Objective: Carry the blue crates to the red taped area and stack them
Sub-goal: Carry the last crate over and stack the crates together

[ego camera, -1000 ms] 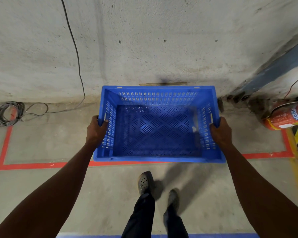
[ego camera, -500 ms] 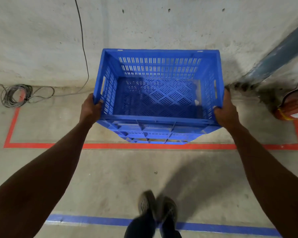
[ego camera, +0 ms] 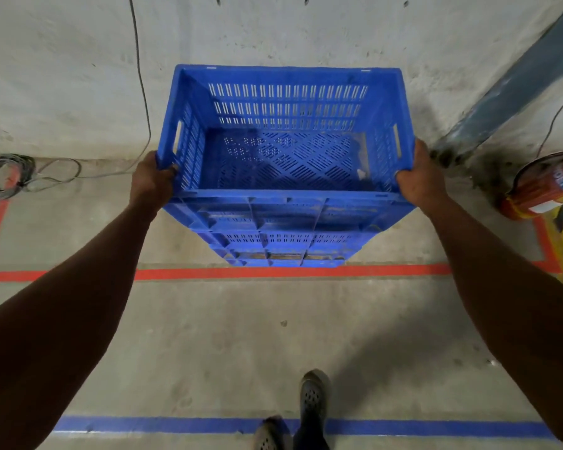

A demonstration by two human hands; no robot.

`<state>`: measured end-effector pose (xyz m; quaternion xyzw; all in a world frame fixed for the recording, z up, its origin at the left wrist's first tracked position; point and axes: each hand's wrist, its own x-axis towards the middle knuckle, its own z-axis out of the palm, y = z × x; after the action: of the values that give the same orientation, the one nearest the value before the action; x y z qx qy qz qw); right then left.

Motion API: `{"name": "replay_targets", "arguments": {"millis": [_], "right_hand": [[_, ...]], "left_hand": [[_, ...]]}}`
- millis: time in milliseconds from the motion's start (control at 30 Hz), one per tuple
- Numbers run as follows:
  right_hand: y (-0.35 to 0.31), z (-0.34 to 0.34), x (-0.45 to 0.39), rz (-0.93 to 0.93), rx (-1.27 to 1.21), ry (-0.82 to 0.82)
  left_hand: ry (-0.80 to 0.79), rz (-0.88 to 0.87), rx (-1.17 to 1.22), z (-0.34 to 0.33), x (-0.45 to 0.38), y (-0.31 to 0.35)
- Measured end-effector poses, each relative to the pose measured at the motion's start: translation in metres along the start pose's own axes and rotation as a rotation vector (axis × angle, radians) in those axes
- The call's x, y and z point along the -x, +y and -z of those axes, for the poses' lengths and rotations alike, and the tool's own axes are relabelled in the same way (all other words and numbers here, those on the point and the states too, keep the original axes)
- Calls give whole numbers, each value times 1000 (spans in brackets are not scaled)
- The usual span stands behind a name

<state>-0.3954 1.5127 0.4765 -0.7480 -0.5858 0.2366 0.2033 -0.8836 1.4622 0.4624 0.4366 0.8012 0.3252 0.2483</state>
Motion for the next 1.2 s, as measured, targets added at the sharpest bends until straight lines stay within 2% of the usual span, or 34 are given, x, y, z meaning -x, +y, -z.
{"name": "replay_targets", "arguments": {"millis": [433, 967, 1067, 1200], "right_hand": [[1, 10, -14, 6, -45, -22], [-2, 12, -17, -51, -21, -11], [-14, 8, -6, -15, 0, 16], [-4, 19, -9, -39, -30, -17]], "left_hand": [[21, 40, -17, -7, 15, 8], [-43, 128, -51, -10, 5, 20], [-49, 161, -51, 2, -1, 13], [-25, 98, -72, -9, 8, 29]]}}
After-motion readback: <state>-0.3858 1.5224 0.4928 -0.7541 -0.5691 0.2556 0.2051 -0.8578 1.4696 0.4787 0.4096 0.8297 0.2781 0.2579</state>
